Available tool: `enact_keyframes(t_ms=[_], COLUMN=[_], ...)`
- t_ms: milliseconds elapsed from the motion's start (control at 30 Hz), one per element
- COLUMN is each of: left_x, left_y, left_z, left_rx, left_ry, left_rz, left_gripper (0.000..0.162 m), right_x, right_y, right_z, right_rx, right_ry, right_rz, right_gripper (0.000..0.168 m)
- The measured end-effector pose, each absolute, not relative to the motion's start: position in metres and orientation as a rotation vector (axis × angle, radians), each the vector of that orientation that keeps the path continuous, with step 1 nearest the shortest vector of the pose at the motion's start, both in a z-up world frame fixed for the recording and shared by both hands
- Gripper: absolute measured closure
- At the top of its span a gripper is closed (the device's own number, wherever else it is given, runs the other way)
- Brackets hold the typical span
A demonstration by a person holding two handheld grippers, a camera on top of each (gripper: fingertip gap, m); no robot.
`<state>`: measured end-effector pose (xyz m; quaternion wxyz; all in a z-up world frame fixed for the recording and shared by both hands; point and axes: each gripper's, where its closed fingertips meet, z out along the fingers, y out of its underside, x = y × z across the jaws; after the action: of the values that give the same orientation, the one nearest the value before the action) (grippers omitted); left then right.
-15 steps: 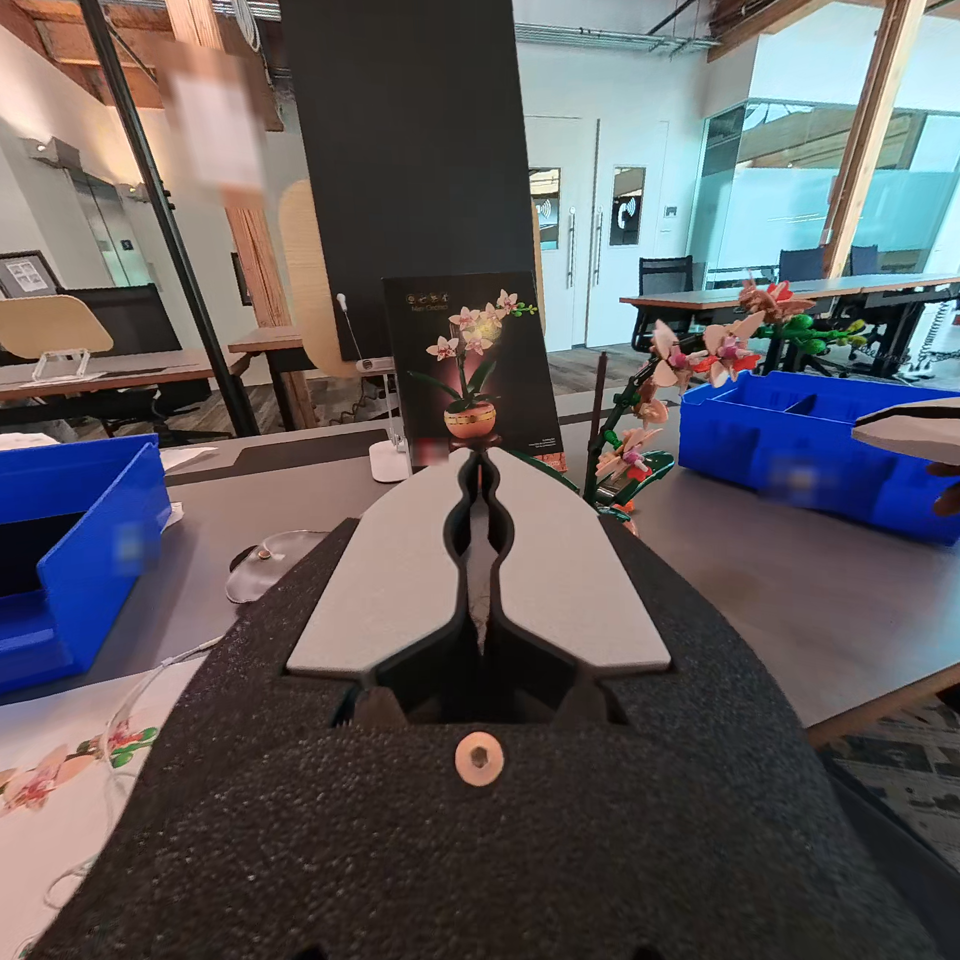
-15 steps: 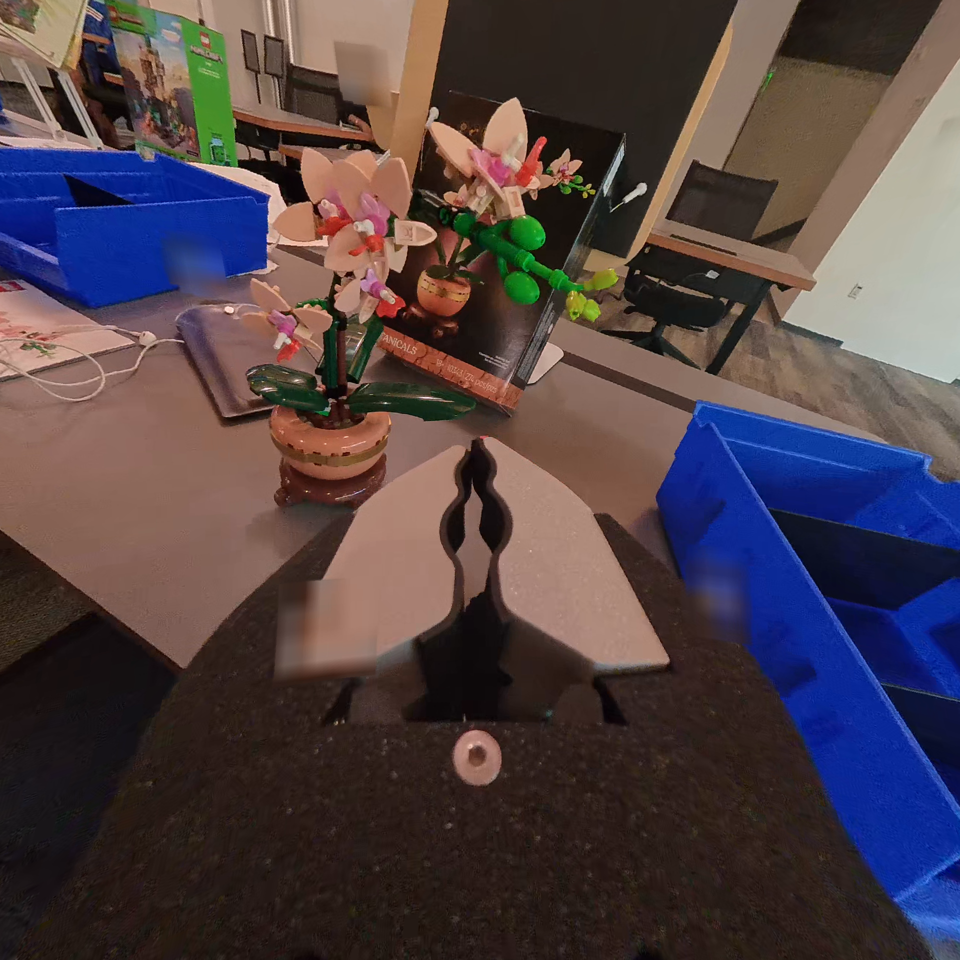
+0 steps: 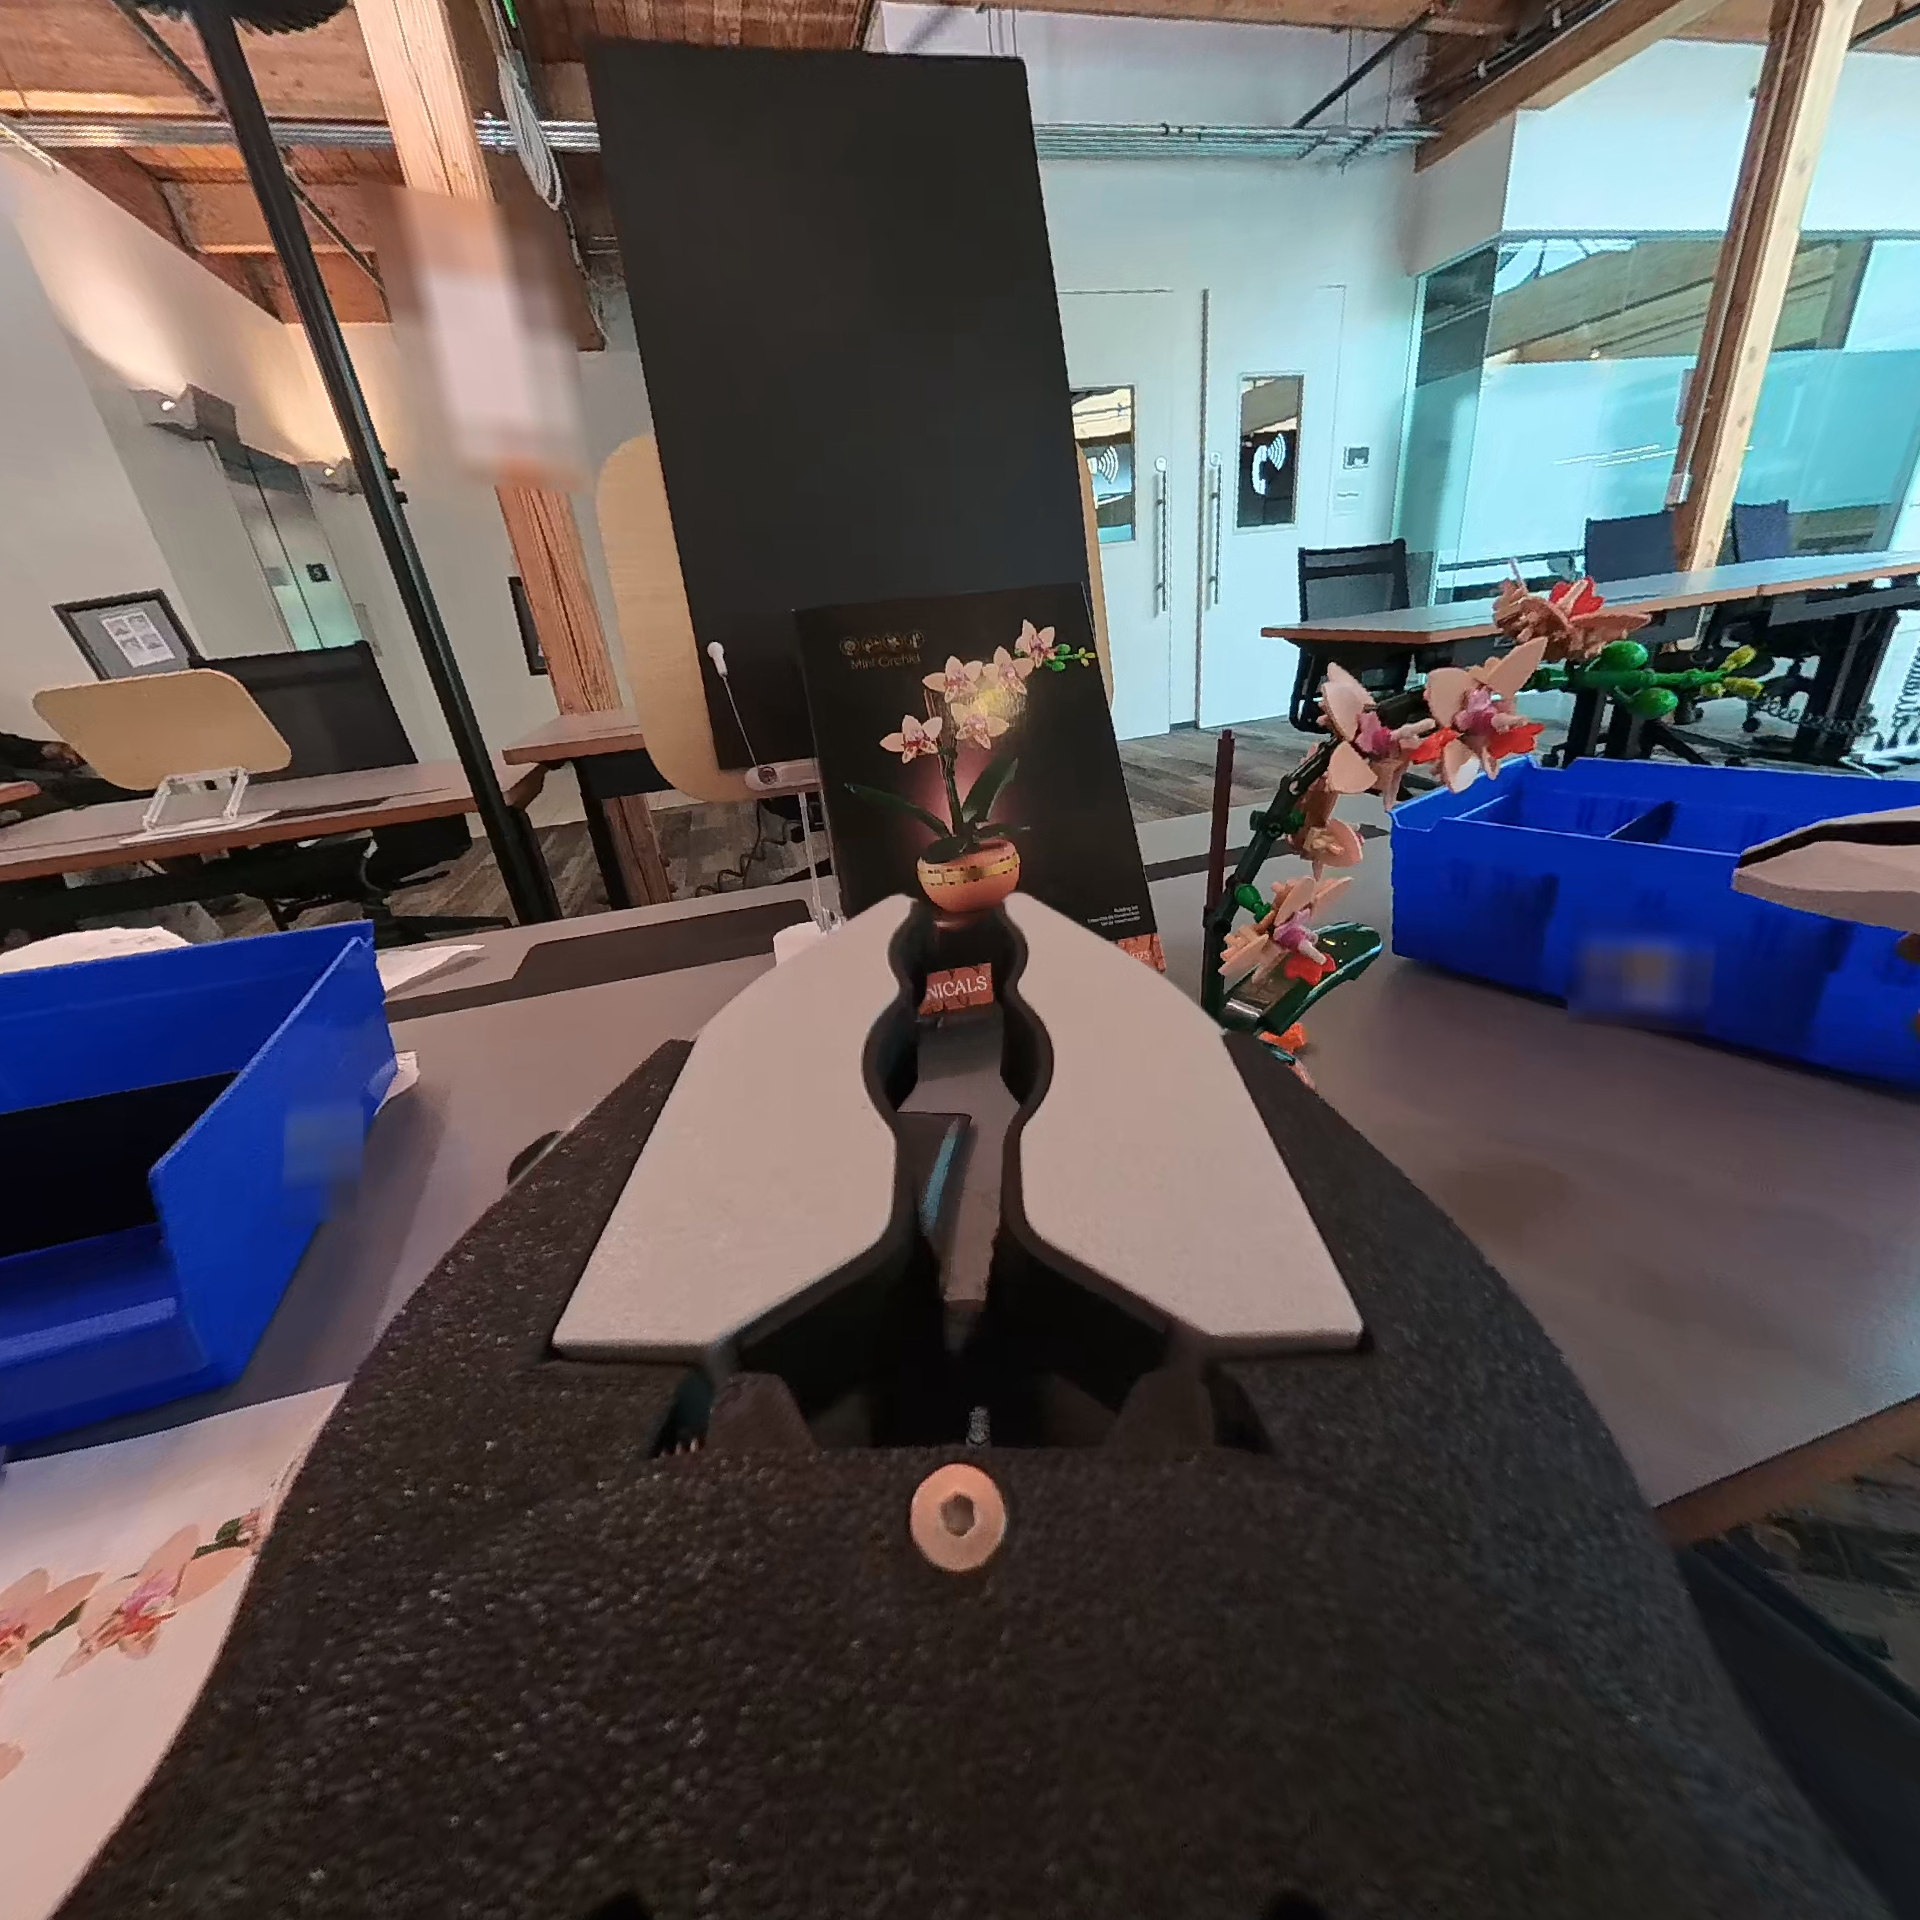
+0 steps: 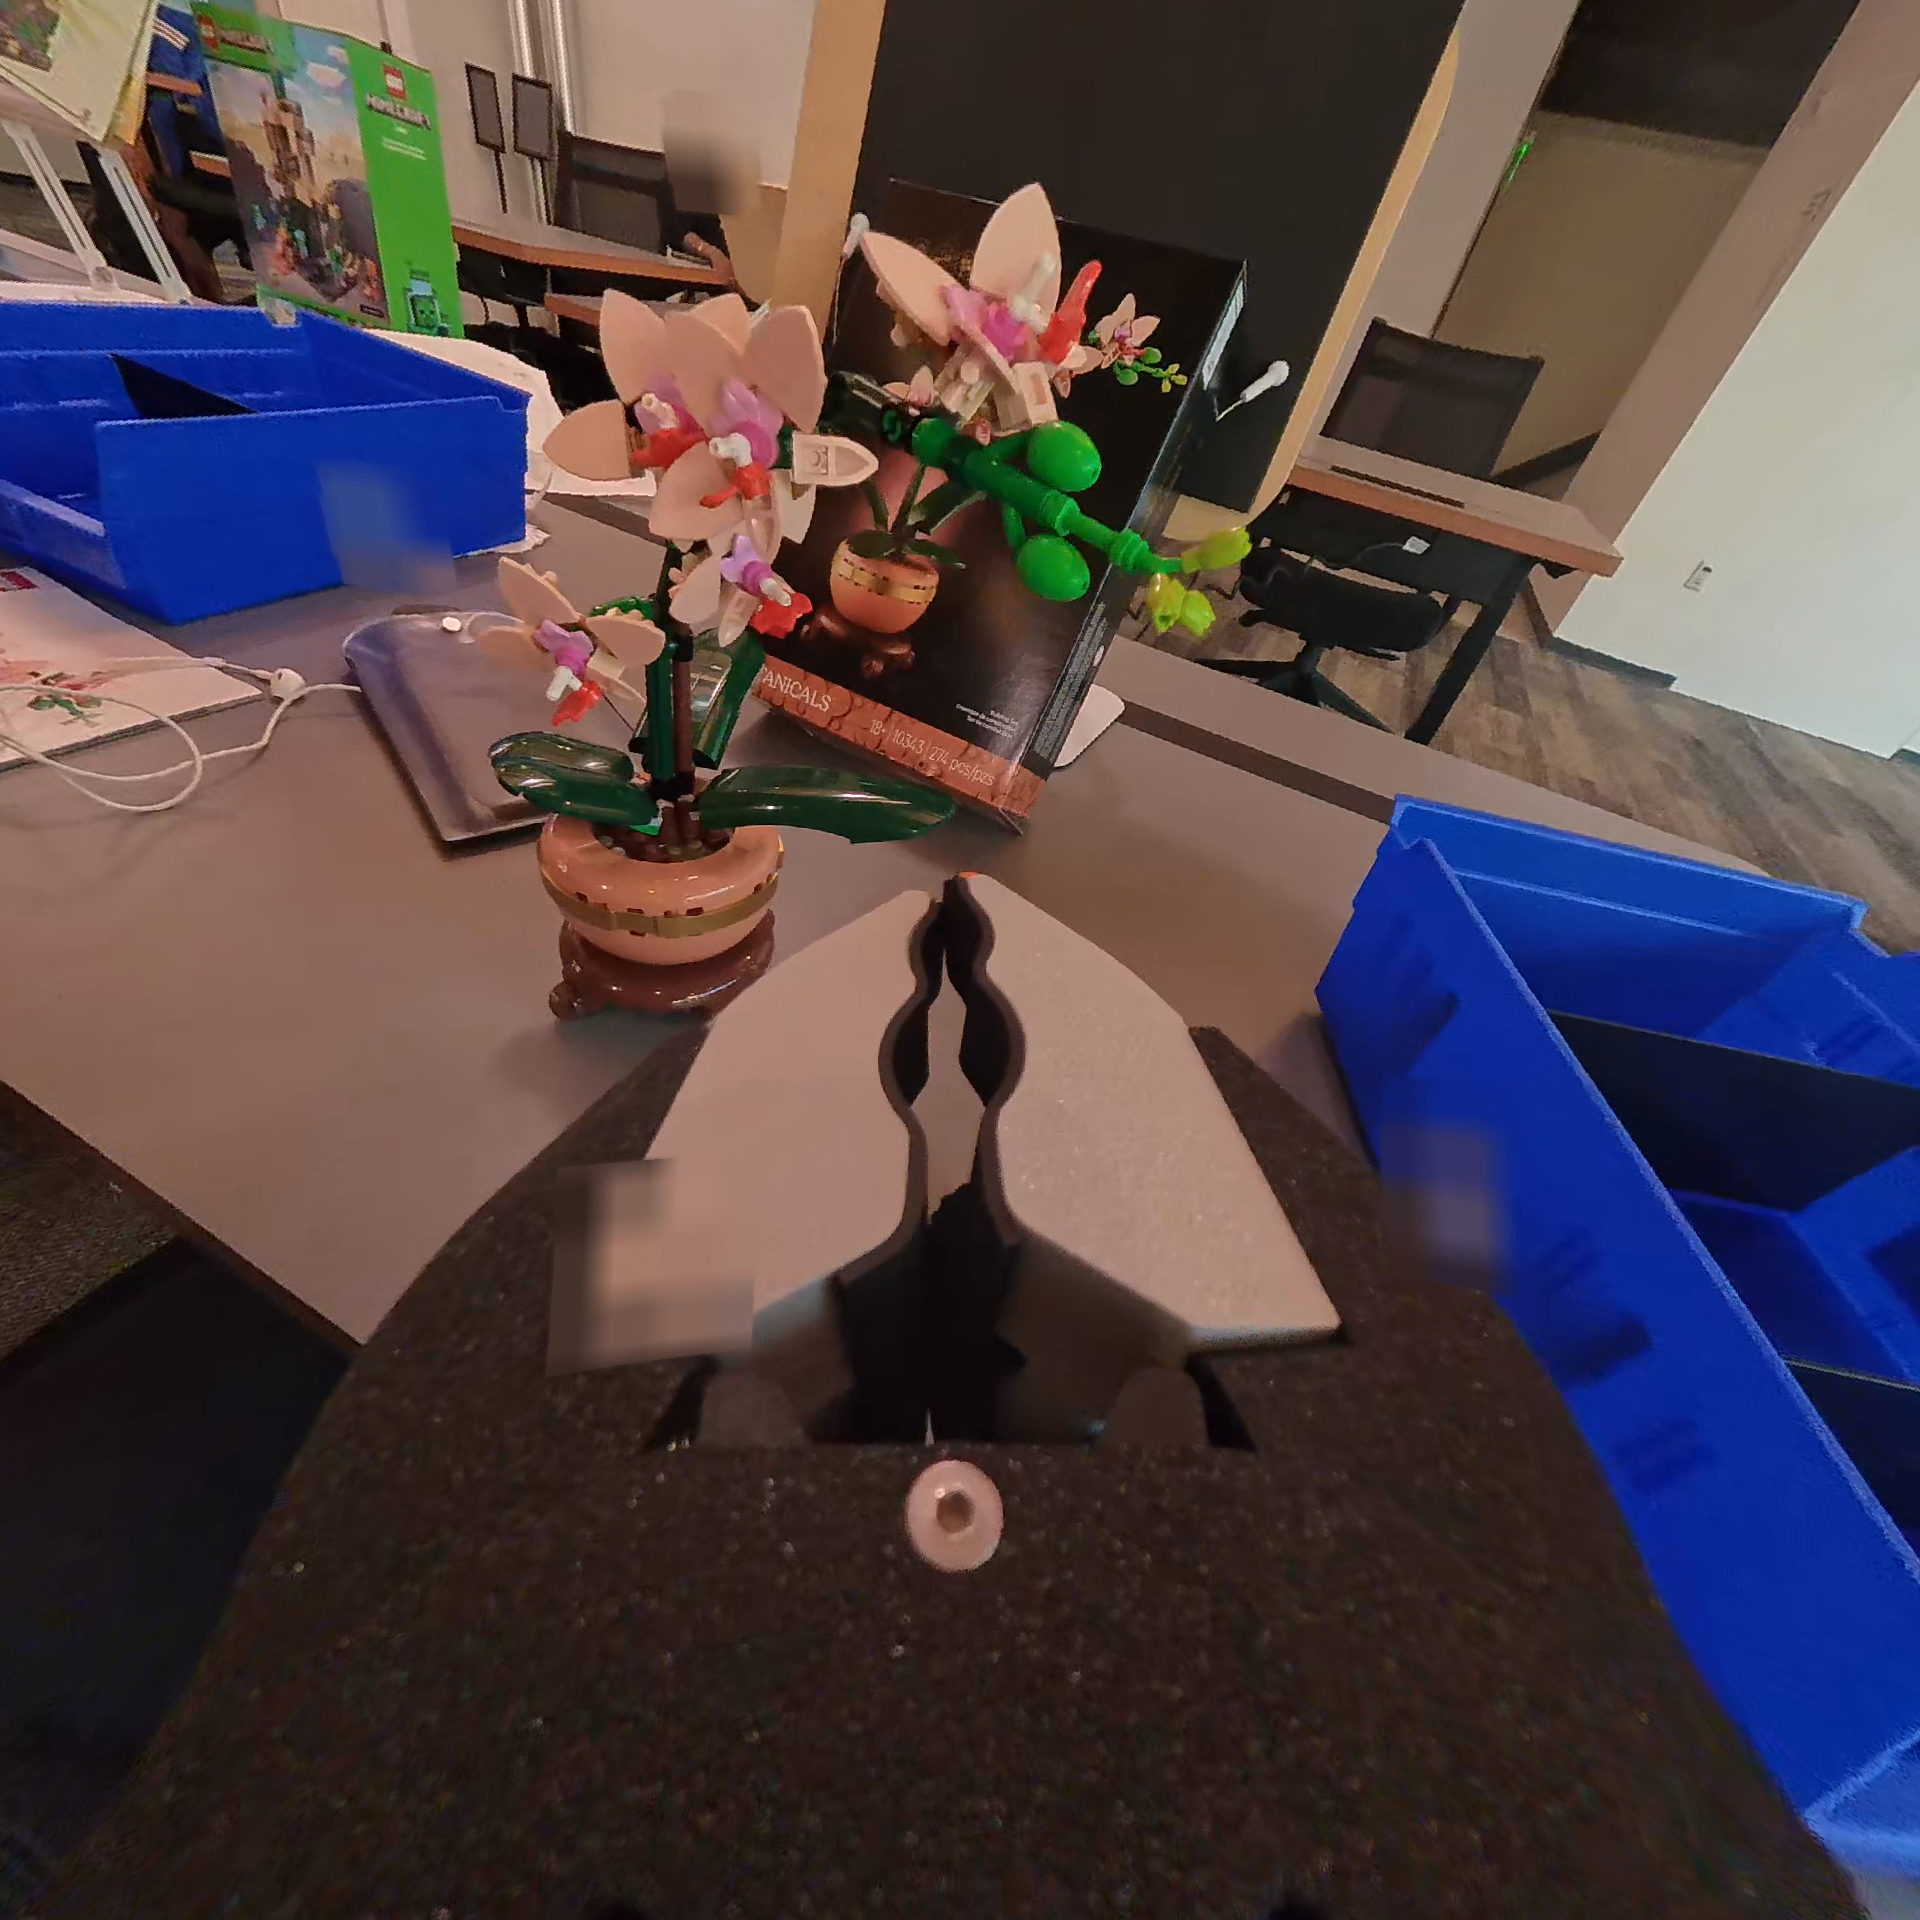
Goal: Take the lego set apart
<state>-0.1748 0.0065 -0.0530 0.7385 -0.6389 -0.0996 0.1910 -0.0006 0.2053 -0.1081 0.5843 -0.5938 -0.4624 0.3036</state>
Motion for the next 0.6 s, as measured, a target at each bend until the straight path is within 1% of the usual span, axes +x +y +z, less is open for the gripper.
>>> enact_keyframes(t_ms=[67, 167, 233, 300, 333, 400, 433, 533, 600], left_x=[-0.175, -0.174, -0.172, -0.169, -0.167, -0.163, -0.16, -0.153, -0.147], left_y=[0.007, 0.01, 0.012, 0.015, 0.017, 0.023, 0.025, 0.033, 0.038], left_z=[-0.053, -0.054, -0.054, -0.053, -0.054, -0.056, -0.058, -0.064, -0.066], left_rx=[-1.401, -1.406, -1.41, -1.416, -1.42, -1.441, -1.455, -1.498, -1.518], left_ry=[-0.222, -0.208, -0.202, -0.199, -0.195, -0.189, -0.184, -0.149, -0.122], left_rz=[0.418, 0.416, 0.409, 0.391, 0.377, 0.348, 0.337, 0.321, 0.308], left_gripper=[0.148, 0.136, 0.122, 0.107, 0.098, 0.082, 0.077, 0.071, 0.074], right_x=[0.001, 0.004, 0.005, 0.007, 0.008, 0.012, 0.015, 0.02, 0.022], right_y=[0.206, 0.206, 0.208, 0.211, 0.212, 0.215, 0.217, 0.218, 0.219], right_z=[-0.105, -0.102, -0.101, -0.103, -0.103, -0.1, -0.098, -0.091, -0.088], right_rx=[-1.38, -1.38, -1.384, -1.401, -1.4, -1.391, -1.383, -1.353, -1.345], right_ry=[-1.068, -1.057, -1.052, -1.063, -1.069, -1.074, -1.071, -1.059, -1.054], right_rz=[0.719, 0.756, 0.771, 0.785, 0.788, 0.781, 0.778, 0.8, 0.813], right_gripper=[0.16, 0.151, 0.142, 0.125, 0.119, 0.115, 0.112, 0.113, 0.117])
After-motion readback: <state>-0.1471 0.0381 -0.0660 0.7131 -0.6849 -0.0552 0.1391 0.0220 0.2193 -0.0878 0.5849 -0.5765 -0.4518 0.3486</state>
